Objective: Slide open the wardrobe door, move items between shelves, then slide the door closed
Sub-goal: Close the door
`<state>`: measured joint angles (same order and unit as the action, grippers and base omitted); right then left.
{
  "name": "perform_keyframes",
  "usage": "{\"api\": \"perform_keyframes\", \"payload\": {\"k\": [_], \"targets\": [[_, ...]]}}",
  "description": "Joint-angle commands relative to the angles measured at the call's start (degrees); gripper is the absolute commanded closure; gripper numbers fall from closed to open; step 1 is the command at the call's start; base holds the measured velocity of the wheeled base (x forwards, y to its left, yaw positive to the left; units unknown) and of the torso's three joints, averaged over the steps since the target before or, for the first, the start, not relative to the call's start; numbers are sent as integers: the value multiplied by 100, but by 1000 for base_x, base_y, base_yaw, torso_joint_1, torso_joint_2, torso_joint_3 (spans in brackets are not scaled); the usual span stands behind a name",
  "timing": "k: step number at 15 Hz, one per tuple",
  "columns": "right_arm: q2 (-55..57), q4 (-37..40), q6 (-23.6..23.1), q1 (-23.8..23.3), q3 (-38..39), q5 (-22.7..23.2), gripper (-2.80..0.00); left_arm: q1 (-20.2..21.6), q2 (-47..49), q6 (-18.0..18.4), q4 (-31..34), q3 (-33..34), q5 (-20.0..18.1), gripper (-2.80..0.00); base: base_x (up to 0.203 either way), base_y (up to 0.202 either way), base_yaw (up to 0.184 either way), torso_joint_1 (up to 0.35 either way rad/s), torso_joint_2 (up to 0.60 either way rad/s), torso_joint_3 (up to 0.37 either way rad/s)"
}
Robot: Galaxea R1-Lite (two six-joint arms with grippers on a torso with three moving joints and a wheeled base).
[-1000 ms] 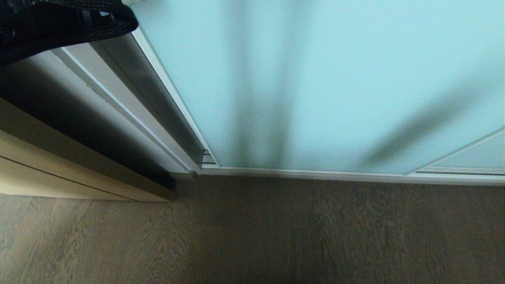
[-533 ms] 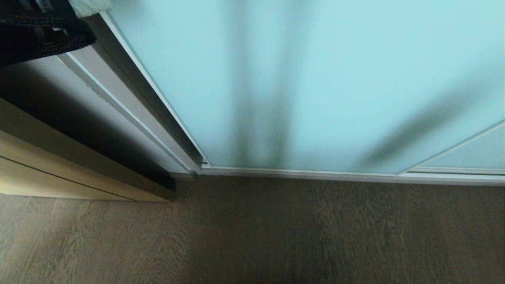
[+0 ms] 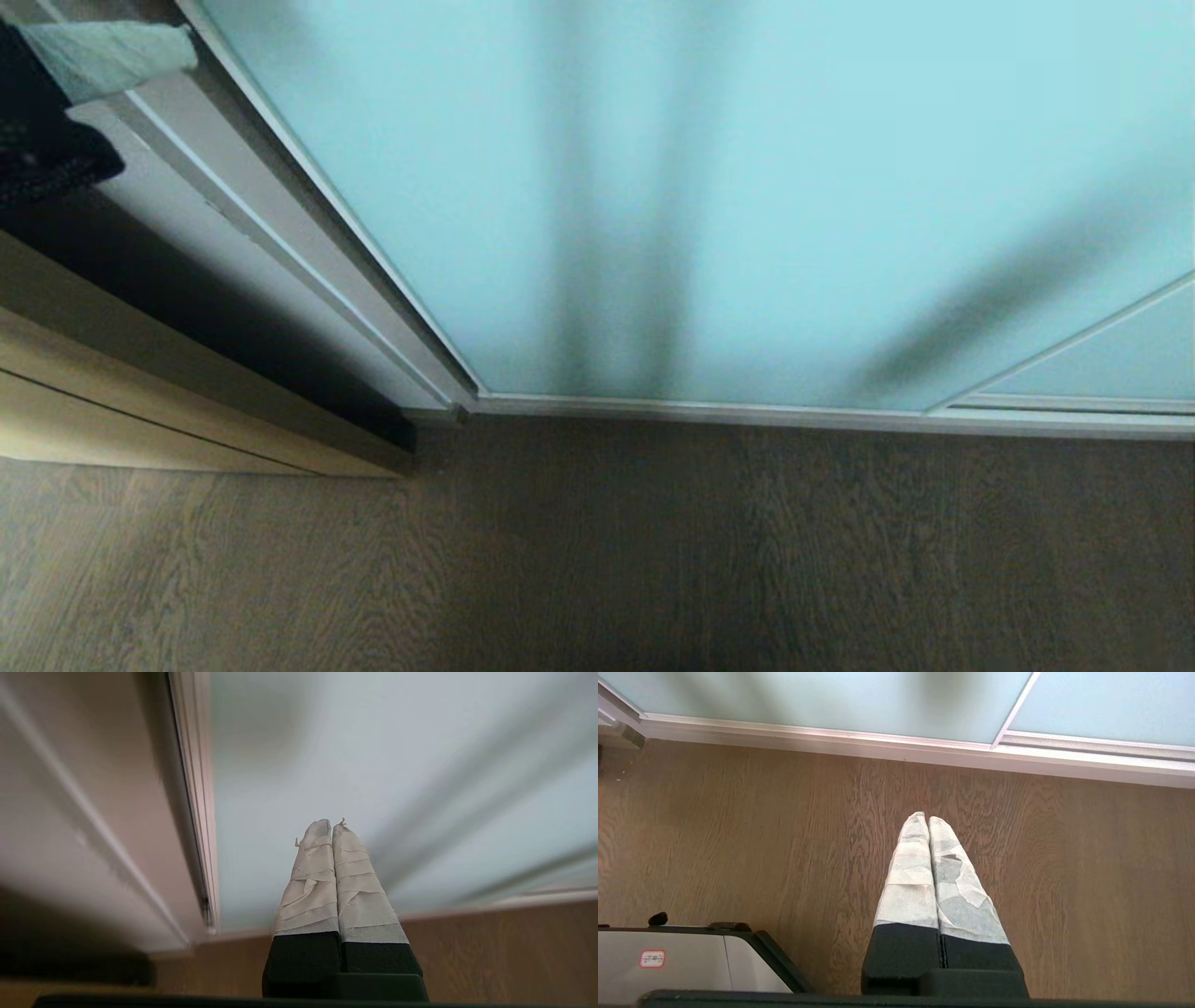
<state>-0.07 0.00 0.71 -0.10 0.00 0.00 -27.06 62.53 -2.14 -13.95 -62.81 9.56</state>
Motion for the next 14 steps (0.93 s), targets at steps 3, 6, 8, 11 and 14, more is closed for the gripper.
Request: {"api": "perform_keyframes", "payload": {"k": [3, 6, 8, 11, 14], "targets": [[7, -1, 0, 1, 0, 0, 0, 92, -1059, -12, -33, 1177, 88, 0, 0, 0, 0, 0, 0, 0], [7, 0, 0, 1, 7, 0, 0, 696, -1756, 3, -73, 2146, 91, 0, 0, 0, 0, 0, 0, 0], [7, -8, 0, 1, 0, 0, 0, 1164, -2143, 10, -75, 2597, 86, 0, 0, 0, 0, 0, 0, 0], [7, 0, 0, 1, 0, 0, 0, 2029, -2966, -22, -42, 3327, 65, 0, 0, 0, 0, 0, 0, 0], [7, 0, 0, 1, 0, 0, 0, 2402, -3748, 12, -41, 4169, 4, 0, 0, 0, 0, 0, 0, 0]]}}
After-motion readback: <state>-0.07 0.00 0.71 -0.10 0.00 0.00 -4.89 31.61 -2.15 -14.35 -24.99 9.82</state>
